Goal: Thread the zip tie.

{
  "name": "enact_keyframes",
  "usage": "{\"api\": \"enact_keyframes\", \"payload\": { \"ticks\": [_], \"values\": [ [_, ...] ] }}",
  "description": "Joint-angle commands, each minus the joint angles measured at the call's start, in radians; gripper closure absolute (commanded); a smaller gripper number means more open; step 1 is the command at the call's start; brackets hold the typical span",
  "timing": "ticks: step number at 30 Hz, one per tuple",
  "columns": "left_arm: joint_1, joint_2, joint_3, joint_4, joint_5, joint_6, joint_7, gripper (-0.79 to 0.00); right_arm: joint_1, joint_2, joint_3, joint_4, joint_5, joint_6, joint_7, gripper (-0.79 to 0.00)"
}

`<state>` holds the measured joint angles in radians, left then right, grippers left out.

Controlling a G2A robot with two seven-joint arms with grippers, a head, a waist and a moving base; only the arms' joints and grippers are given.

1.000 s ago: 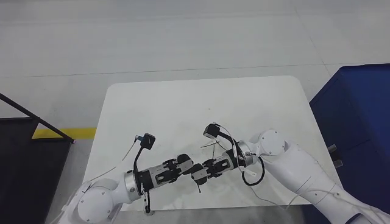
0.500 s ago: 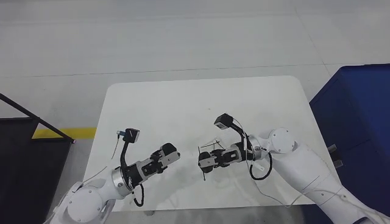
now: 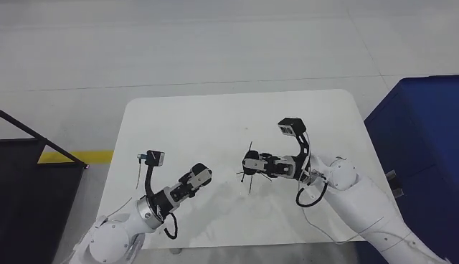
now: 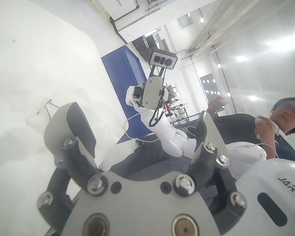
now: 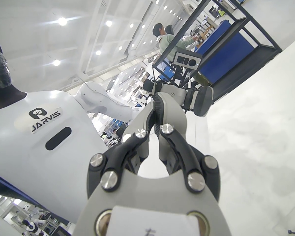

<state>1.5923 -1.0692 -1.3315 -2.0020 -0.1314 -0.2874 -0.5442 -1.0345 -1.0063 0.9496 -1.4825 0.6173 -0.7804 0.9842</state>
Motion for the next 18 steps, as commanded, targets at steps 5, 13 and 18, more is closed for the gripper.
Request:
{"api": "enact_keyframes", "payload": {
  "ticks": [5,13,18],
  "values": [
    [0.011,-0.014,0.052,-0.035,-0.077,-0.001,0.093,-0.785,-0.025,-0.01,0.02,0.005,-0.092,0.035,-0.182,0.0],
    [-0.036,-0.041,0.164,0.012,0.023,-0.033,0.263,-0.733,-0.019,-0.04,-0.026,0.025,-0.089,0.048,-0.253,0.0],
    [-0.05,-0.052,0.21,0.027,0.077,-0.058,0.299,-0.536,-0.008,-0.055,-0.044,0.05,-0.083,0.049,-0.26,0.0]
  ]
}}
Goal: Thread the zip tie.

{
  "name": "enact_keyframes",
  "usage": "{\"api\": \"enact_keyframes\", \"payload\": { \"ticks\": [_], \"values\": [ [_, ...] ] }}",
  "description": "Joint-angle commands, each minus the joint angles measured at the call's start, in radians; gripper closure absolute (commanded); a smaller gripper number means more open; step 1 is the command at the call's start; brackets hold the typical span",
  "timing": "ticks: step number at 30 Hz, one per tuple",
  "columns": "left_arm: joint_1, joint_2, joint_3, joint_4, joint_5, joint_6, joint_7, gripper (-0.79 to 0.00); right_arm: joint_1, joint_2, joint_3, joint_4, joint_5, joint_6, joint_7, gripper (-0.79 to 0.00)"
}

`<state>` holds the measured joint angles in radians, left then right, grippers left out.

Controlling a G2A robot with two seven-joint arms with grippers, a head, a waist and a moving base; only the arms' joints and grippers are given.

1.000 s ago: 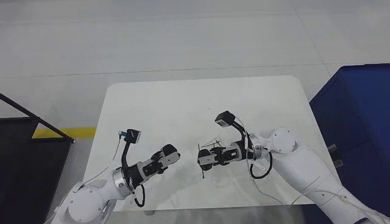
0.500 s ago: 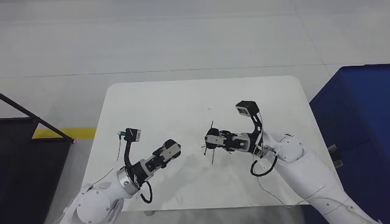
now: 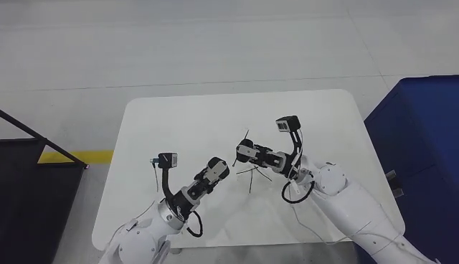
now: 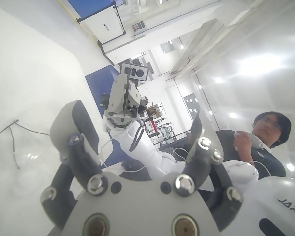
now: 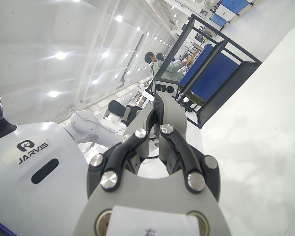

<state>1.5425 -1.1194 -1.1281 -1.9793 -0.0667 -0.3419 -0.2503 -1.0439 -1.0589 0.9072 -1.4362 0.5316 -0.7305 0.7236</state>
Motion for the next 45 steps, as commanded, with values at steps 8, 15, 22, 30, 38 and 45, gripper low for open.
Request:
{"api": "enact_keyframes", "payload": {
  "ticks": [8,15,22,30,38,45],
  "values": [
    [-0.011,-0.011,0.035,0.032,0.053,0.001,0.018,-0.332,0.008,-0.016,-0.005,0.025,-0.012,0.001,0.01,0.0],
    [-0.012,-0.016,0.042,0.031,0.066,0.011,0.03,-0.089,0.009,-0.025,-0.003,0.026,-0.017,0.007,0.022,0.0],
    [-0.016,-0.023,0.041,0.04,0.051,0.025,0.046,0.0,0.008,-0.033,-0.003,0.027,-0.015,0.001,0.054,0.0],
    [-0.011,-0.024,0.02,0.039,0.05,0.031,0.04,0.0,-0.002,-0.034,0.031,0.022,0.034,-0.014,0.079,-0.36],
    [0.017,-0.01,-0.055,0.029,0.063,-0.025,-0.076,0.0,-0.045,-0.013,0.144,-0.008,0.187,0.057,0.132,-0.785],
    [0.023,-0.007,-0.068,0.037,0.049,-0.019,-0.097,0.0,-0.05,-0.016,0.116,-0.039,0.193,0.142,0.16,-0.785]
  ]
}}
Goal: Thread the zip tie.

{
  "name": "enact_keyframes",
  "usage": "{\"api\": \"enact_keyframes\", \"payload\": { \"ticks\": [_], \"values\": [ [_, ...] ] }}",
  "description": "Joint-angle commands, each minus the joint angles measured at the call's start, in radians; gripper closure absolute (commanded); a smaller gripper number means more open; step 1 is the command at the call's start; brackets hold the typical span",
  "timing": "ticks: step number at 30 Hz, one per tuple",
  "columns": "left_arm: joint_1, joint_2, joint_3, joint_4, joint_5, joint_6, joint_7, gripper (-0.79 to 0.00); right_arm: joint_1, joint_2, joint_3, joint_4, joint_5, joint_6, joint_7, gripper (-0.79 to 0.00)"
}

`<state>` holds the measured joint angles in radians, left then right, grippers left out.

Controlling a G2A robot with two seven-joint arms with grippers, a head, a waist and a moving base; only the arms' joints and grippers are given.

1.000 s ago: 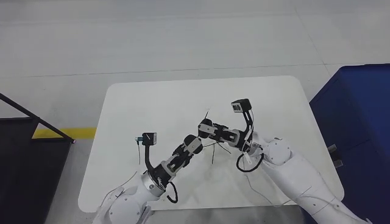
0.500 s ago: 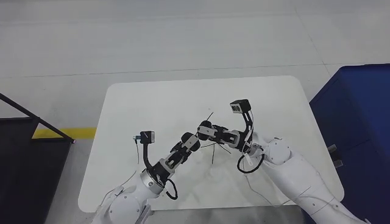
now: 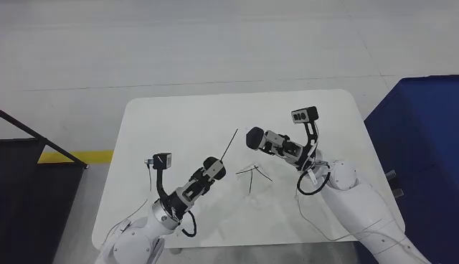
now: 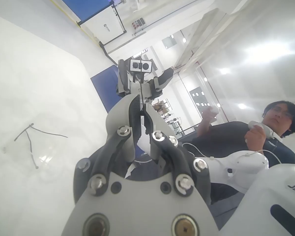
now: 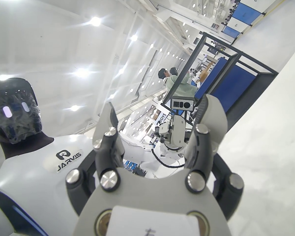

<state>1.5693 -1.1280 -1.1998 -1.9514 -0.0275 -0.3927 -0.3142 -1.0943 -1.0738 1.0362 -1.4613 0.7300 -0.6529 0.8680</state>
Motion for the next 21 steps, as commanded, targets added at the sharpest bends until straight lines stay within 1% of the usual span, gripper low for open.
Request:
{"api": "enact_keyframes", "payload": {
  "ticks": [1,2,4,6,7,10,12,14,21],
  "values": [
    [-0.021,0.005,-0.002,0.007,0.064,0.053,-0.071,0.0,0.011,0.001,-0.015,-0.009,-0.04,0.109,0.026,-0.785],
    [-0.029,0.008,-0.011,0.003,0.134,0.038,-0.091,0.0,0.021,0.003,-0.01,-0.005,-0.071,0.146,0.036,-0.785],
    [-0.019,0.015,-0.025,0.003,0.229,0.022,-0.129,0.0,0.031,0.011,0.02,0.006,-0.096,0.192,0.068,-0.785],
    [-0.009,0.025,-0.06,-0.012,0.248,0.013,-0.197,0.0,0.032,0.025,0.066,0.02,-0.105,0.251,0.129,-0.785],
    [-0.002,0.029,-0.086,-0.019,0.246,0.008,-0.212,0.0,0.028,0.033,0.09,0.025,-0.109,0.288,0.157,-0.785],
    [0.026,0.041,-0.129,-0.049,0.188,0.003,-0.325,0.0,0.002,0.052,0.154,0.005,-0.078,0.367,0.252,-0.785],
    [0.039,0.048,-0.14,-0.068,0.141,-0.004,-0.4,0.0,-0.014,0.06,0.179,-0.015,-0.085,0.382,0.293,-0.785],
    [0.043,0.052,-0.137,-0.078,0.079,0.001,-0.465,0.0,-0.02,0.062,0.182,-0.038,-0.1,0.369,0.316,-0.785],
    [0.043,0.052,-0.137,-0.078,0.079,0.001,-0.465,0.0,-0.02,0.062,0.182,-0.038,-0.1,0.369,0.316,-0.785]
  ]
}}
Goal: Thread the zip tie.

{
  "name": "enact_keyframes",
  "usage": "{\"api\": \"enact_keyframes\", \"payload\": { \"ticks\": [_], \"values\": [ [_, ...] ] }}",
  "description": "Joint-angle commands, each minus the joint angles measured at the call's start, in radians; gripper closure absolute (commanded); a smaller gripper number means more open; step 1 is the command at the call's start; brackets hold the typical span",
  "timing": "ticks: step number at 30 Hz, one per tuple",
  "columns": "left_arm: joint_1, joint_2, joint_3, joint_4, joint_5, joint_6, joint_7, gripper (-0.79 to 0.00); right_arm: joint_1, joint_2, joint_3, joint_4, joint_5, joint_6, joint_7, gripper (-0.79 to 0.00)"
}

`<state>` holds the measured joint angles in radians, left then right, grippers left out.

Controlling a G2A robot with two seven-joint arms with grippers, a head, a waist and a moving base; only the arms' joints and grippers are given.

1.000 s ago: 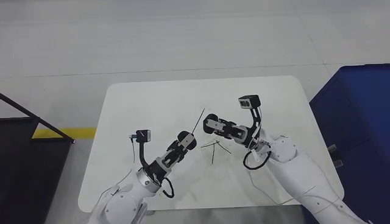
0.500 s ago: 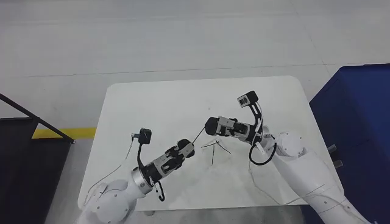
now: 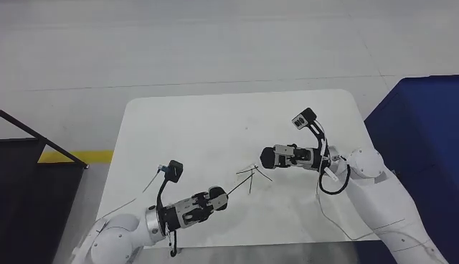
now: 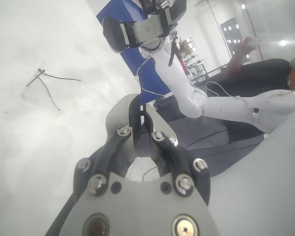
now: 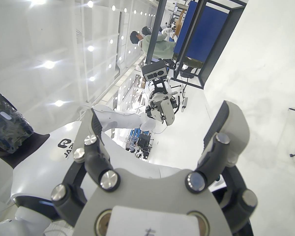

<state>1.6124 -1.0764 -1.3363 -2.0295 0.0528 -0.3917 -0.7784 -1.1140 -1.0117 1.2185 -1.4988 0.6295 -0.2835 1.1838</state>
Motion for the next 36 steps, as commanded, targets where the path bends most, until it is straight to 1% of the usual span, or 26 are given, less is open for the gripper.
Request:
{"api": "enact_keyframes", "payload": {
  "ticks": [1,12,13,14,15,16,17,20,21,23,26,27,28,29,30,32,34,36],
  "values": [
    [0.0,0.0,0.0,0.0,-0.001,0.0,0.0,0.0,0.0,0.0,0.0,0.0,0.0,0.0,0.0,-0.785],
    [0.0,0.0,0.0,0.0,-0.001,0.0,0.0,0.0,0.0,0.0,0.0,0.0,0.0,0.0,0.0,-0.785],
    [0.002,0.0,0.007,0.001,-0.011,0.005,-0.008,0.0,-0.005,-0.001,-0.008,-0.008,0.022,0.027,0.011,-0.785],
    [0.0,0.0,0.014,0.003,-0.049,0.02,-0.027,0.0,0.001,0.0,-0.014,-0.012,0.027,0.071,0.045,-0.785],
    [-0.007,0.002,0.019,0.008,-0.102,0.051,-0.066,0.0,0.015,0.002,-0.009,-0.013,0.021,0.092,0.066,-0.785],
    [-0.022,0.003,0.019,0.012,-0.162,0.092,-0.114,0.0,0.023,0.004,-0.006,-0.01,0.007,0.111,0.075,-0.785],
    [-0.042,0.005,0.01,0.016,-0.202,0.125,-0.149,0.0,0.031,0.007,-0.011,-0.009,-0.018,0.155,0.1,-0.785],
    [-0.08,0.009,0.004,0.02,-0.25,0.194,-0.202,0.0,0.058,0.009,-0.023,-0.007,-0.009,0.259,0.155,-0.785],
    [-0.089,0.009,0.002,0.02,-0.264,0.206,-0.206,0.0,0.068,0.01,-0.031,-0.01,-0.038,0.275,0.164,-0.785],
    [-0.105,0.01,0.007,0.022,-0.282,0.237,-0.223,0.0,0.077,0.009,-0.049,-0.023,-0.071,0.275,0.157,-0.785],
    [-0.121,0.01,0.024,0.012,-0.281,0.265,-0.223,0.0,0.08,0.001,-0.084,-0.04,-0.051,0.276,0.159,-0.785],
    [-0.122,0.01,0.028,0.011,-0.28,0.267,-0.221,0.0,0.084,-0.001,-0.097,-0.045,-0.064,0.271,0.159,-0.723],
    [-0.123,0.011,0.031,0.014,-0.271,0.264,-0.218,0.0,0.087,-0.003,-0.107,-0.046,-0.074,0.263,0.15,-0.693],
    [-0.125,0.011,0.036,0.02,-0.264,0.261,-0.213,0.0,0.089,-0.005,-0.116,-0.043,-0.077,0.258,0.141,-0.622],
    [-0.128,0.011,0.04,0.028,-0.258,0.259,-0.207,0.0,0.092,-0.008,-0.126,-0.042,-0.071,0.255,0.14,-0.526],
    [-0.133,0.01,0.047,0.036,-0.252,0.257,-0.188,0.0,0.098,-0.012,-0.142,-0.039,-0.061,0.247,0.148,-0.385],
    [-0.136,0.01,0.052,0.041,-0.257,0.26,-0.179,0.0,0.101,-0.015,-0.152,-0.035,-0.062,0.237,0.152,-0.366],
    [-0.139,0.01,0.051,0.045,-0.252,0.26,-0.169,0.0,0.105,-0.016,-0.159,-0.032,-0.063,0.231,0.168,-0.323]
  ]
}}
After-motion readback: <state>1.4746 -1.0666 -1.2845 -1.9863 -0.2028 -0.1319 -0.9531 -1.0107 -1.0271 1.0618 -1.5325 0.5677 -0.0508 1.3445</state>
